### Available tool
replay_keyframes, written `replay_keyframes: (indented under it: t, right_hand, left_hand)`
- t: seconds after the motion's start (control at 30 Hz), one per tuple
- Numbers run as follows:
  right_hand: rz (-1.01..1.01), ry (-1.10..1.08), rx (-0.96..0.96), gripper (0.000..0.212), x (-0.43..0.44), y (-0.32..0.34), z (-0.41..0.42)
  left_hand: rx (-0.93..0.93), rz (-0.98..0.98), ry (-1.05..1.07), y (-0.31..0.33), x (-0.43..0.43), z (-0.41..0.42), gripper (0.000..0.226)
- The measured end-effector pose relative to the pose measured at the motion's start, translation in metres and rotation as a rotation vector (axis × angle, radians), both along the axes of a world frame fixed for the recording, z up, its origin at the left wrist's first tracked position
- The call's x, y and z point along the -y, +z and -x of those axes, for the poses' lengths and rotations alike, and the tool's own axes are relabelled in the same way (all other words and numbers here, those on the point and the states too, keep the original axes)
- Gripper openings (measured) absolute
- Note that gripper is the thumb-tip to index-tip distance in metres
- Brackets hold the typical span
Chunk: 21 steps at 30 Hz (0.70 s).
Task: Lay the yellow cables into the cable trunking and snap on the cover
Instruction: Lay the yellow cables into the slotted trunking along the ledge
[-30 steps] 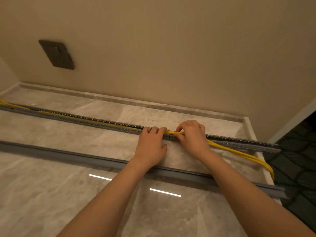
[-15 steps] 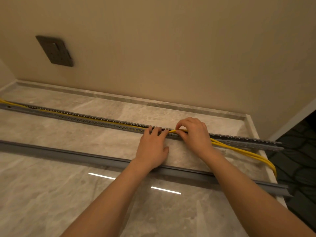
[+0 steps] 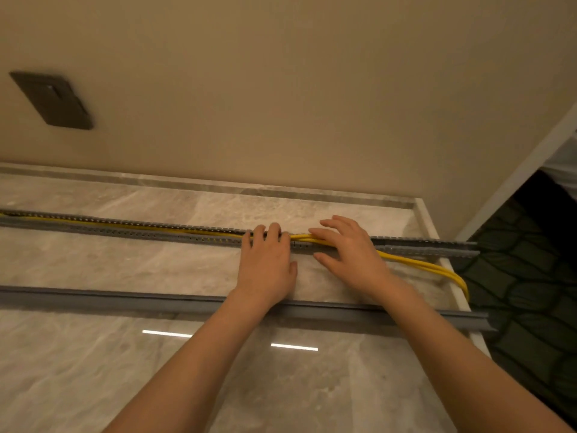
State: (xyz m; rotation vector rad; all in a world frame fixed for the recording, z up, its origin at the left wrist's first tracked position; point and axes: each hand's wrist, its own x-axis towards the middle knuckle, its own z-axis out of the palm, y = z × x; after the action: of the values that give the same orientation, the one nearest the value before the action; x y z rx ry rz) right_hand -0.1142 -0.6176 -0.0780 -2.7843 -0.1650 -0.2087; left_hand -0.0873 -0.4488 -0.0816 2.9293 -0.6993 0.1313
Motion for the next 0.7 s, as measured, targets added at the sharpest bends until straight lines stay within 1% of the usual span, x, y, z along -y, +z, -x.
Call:
replay_keyframes:
  t: [0.1, 0.17, 0.3, 0.43, 0.53, 0.7]
  right_hand:
    - [-0.054, -0.066, 0.041, 0.043, 0.012, 0.005, 0.018]
    - [-0.099, -0.104, 0.056, 0.040, 0.022, 0.008, 0.030]
    - [-0.138, -0.172, 0.037, 0.034, 0.046, 0.011, 0.056]
    - [-0.154, -0.292, 0.059, 0.030, 0.070, 0.013, 0.082]
    - [-0.132, -0.417, 0.101, 0.028, 0.084, 0.013, 0.096]
    - [-0.162, -0.537, 0.110, 0.026, 0.095, 0.013, 0.109]
  left_hand:
    - [-0.007, 0.034, -0.059, 0.003, 0.019, 0.011, 0.048]
    - [-0.005, 0.021, -0.087, 0.004, 0.032, 0.017, 0.049]
    - [-0.023, -0.030, -0.066, 0.004, 0.045, 0.020, 0.049]
    - [0.012, -0.138, -0.096, 0.006, 0.048, 0.014, 0.040]
    - [0.018, -0.122, -0.095, 0.009, 0.049, 0.009, 0.031]
    - [0.002, -0.096, -0.081, 0.011, 0.052, 0.004, 0.029]
